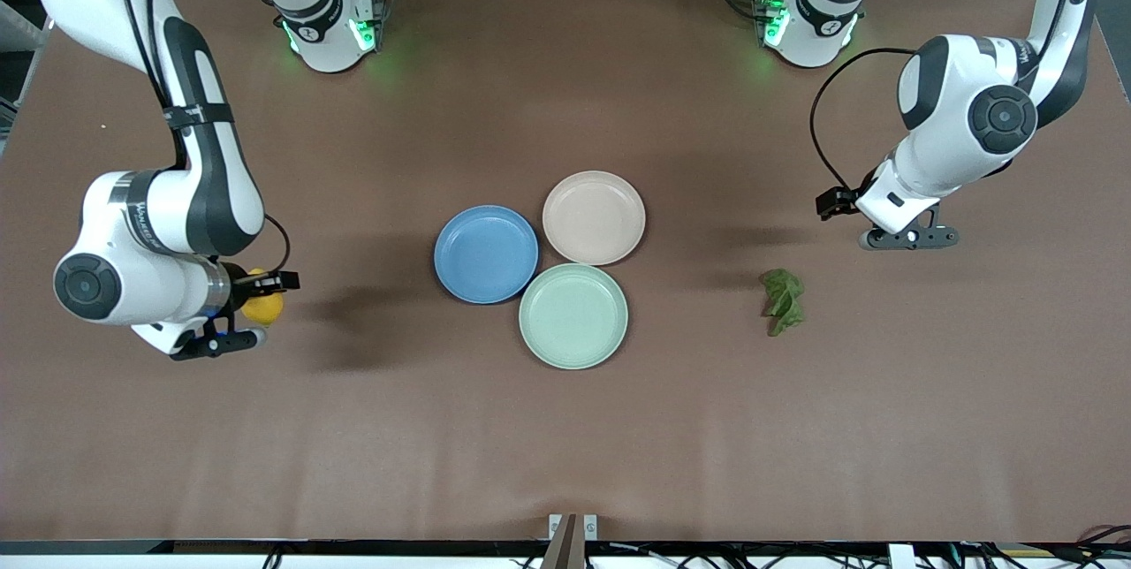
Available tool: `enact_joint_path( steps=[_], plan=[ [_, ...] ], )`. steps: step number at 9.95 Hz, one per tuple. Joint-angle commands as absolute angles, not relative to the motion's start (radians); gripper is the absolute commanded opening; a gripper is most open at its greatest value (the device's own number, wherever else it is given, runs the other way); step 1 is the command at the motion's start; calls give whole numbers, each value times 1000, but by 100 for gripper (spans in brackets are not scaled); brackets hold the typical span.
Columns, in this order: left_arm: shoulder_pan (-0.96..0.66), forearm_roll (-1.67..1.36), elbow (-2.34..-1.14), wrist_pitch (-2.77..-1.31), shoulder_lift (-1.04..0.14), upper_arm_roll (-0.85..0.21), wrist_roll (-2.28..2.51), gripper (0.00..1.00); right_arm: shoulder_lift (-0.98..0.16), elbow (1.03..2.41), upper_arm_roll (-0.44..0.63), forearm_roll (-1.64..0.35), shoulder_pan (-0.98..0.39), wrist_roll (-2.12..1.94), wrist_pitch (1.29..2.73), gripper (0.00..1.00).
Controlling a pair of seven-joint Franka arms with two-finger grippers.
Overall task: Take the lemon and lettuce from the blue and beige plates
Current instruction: 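Raise the left gripper away while the right gripper carries the lemon off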
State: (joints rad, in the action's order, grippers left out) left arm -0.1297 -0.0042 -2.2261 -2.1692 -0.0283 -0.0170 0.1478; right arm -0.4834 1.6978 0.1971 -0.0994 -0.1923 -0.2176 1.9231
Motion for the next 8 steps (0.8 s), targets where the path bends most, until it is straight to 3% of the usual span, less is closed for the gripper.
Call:
enact_joint_path(
  steps=[1, 5, 8],
  plan=[
    [-124, 2, -2185, -2163, -2, -25, 140, 100, -388, 1880, 189, -87, -169, -270, 2040, 40],
    [-123, 11, -2050, -2157, 2, -25, 106, 100, -360, 2046, 189, -89, -164, -290, 2230, 40],
    [-123, 9, -1956, -2059, -2, -25, 113, 100, -374, 2121, 187, -90, -161, -293, 2371, 40]
  ],
)
